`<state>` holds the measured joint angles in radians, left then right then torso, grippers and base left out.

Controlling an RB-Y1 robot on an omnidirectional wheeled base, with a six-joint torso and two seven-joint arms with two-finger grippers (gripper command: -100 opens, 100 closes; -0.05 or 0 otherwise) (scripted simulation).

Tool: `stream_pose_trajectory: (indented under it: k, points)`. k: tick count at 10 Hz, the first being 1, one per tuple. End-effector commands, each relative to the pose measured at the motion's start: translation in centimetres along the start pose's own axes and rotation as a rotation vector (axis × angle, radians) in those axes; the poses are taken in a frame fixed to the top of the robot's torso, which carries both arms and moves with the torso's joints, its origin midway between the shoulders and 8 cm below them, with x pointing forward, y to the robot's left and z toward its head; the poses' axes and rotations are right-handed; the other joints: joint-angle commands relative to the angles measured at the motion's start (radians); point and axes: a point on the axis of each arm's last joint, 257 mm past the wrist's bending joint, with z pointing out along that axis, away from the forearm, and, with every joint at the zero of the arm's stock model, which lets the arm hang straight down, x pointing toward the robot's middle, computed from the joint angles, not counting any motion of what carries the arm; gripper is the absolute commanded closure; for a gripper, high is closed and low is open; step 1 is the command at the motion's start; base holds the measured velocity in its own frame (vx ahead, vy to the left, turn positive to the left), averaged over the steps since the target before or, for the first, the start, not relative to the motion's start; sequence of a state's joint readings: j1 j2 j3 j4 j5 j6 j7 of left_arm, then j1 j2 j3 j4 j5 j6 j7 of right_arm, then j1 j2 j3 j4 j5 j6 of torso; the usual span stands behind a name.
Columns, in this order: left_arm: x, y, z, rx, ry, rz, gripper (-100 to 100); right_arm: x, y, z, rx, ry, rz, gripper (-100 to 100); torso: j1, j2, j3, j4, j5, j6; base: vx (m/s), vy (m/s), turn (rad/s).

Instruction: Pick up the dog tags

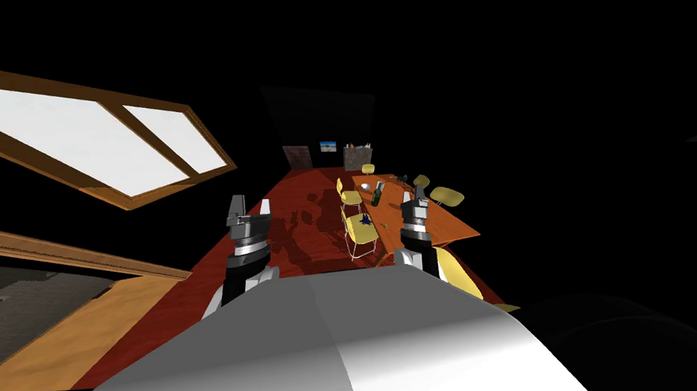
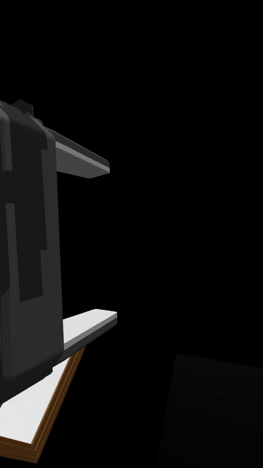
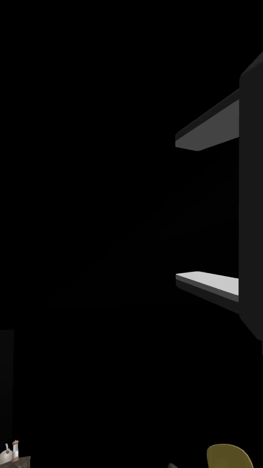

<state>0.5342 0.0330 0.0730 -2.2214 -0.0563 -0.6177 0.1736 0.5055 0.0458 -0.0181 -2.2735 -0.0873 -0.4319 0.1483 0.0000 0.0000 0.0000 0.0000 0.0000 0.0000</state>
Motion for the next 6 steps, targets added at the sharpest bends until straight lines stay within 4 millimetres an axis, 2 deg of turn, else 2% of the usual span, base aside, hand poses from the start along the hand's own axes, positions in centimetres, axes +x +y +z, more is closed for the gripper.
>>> stream_pose_trajectory:
  k: [1, 6]
  points:
    - [0.0, 0.0, 0.0, 0.0, 0.0, 0.0, 0, 0.3, -0.3, -0.1, 0.004, 0.028, -0.027, -100, 0.0, 0.0, 0.0, 0.0, 0.0, 0.0, -0.001, 0.001, 0.028]
    - [0.0, 0.0, 0.0, 0.0, 0.0, 0.0, 0, 1.4, -3.1, -0.9, 0.048, 0.159, -0.202, -100, -0.001, 0.0, 0.0, 0.0, 0.0, 0.0, -0.002, -0.005, 0.068]
